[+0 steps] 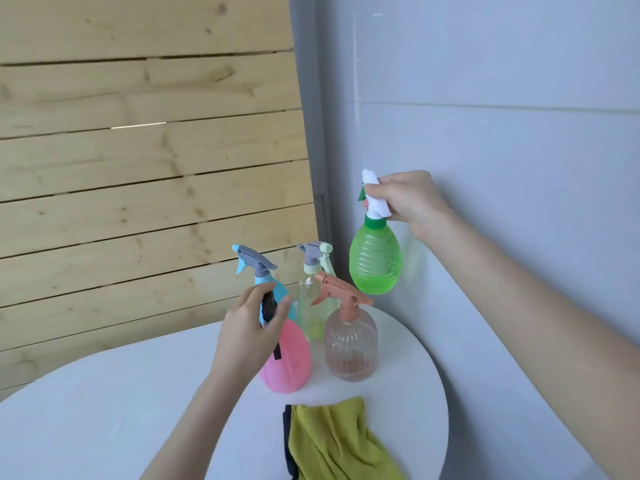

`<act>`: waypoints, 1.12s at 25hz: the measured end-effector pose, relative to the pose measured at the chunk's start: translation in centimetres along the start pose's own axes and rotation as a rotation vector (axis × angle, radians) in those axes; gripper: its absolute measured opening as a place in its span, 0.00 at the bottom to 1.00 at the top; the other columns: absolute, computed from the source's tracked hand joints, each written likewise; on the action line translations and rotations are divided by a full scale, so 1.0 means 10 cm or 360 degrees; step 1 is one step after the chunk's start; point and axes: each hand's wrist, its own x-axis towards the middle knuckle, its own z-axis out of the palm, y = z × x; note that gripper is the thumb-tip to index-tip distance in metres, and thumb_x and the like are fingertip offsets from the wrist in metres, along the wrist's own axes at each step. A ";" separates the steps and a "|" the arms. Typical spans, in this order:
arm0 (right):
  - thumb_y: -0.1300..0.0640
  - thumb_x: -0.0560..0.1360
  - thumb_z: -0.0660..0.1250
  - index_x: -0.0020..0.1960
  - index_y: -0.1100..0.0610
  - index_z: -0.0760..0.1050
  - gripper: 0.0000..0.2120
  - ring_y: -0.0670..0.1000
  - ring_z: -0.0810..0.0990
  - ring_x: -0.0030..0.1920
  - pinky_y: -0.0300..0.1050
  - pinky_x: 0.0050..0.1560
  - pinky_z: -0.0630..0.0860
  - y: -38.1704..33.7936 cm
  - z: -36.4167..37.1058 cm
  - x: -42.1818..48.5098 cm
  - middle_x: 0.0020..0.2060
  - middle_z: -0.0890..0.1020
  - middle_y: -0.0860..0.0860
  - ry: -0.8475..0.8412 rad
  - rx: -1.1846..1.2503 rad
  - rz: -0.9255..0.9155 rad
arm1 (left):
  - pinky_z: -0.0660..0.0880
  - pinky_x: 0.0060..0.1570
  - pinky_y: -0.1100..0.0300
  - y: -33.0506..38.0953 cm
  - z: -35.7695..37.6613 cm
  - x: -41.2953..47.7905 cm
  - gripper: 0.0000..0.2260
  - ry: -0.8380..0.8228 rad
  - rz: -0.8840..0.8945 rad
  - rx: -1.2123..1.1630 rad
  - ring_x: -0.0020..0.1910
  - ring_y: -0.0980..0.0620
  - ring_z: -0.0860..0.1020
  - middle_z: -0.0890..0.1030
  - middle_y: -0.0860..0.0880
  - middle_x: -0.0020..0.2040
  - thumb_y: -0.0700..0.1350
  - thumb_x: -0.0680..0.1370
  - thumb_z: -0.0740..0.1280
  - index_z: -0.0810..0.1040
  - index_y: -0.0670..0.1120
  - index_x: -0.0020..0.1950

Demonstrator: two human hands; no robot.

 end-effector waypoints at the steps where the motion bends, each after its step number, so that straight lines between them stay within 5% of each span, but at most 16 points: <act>1: 0.65 0.72 0.70 0.52 0.69 0.80 0.10 0.53 0.81 0.37 0.50 0.51 0.80 0.15 0.03 0.04 0.41 0.82 0.59 -0.0018 -0.0022 0.0017 | 0.68 0.40 0.69 -0.01 0.03 -0.01 0.13 0.0019 -0.0009 -0.0069 0.43 0.54 0.75 0.76 0.53 0.44 0.50 0.78 0.65 0.76 0.48 0.60; 8: 0.62 0.73 0.71 0.47 0.59 0.82 0.04 0.52 0.82 0.40 0.48 0.53 0.80 0.88 0.15 0.24 0.38 0.83 0.56 -0.0061 -0.0069 0.0134 | 0.74 0.37 0.47 -0.07 0.19 -0.05 0.06 -0.0018 -0.0130 -0.0332 0.29 0.46 0.73 0.77 0.49 0.36 0.48 0.80 0.59 0.67 0.61 0.52; 17: 0.61 0.73 0.70 0.45 0.56 0.82 0.03 0.52 0.83 0.41 0.47 0.53 0.79 1.16 0.21 0.23 0.35 0.83 0.53 -0.0061 -0.0066 0.0163 | 0.72 0.34 0.52 -0.05 0.22 -0.07 0.08 -0.0039 -0.0175 -0.0262 0.25 0.48 0.73 0.78 0.41 0.36 0.46 0.81 0.57 0.65 0.60 0.56; 21: 0.60 0.75 0.69 0.50 0.59 0.82 0.06 0.47 0.80 0.36 0.38 0.43 0.77 1.16 0.22 0.21 0.35 0.82 0.51 -0.0084 -0.0072 0.0166 | 0.73 0.38 0.50 -0.06 0.22 -0.07 0.09 -0.0023 -0.0171 -0.0257 0.26 0.48 0.73 0.79 0.43 0.36 0.46 0.80 0.56 0.65 0.60 0.56; 28: 0.57 0.76 0.68 0.53 0.58 0.82 0.08 0.48 0.80 0.40 0.42 0.51 0.77 1.20 0.21 0.18 0.38 0.83 0.52 -0.0160 -0.0077 0.0135 | 0.74 0.38 0.48 -0.04 0.21 -0.08 0.09 -0.0021 -0.0169 -0.0229 0.29 0.43 0.74 0.78 0.43 0.35 0.46 0.80 0.56 0.65 0.61 0.56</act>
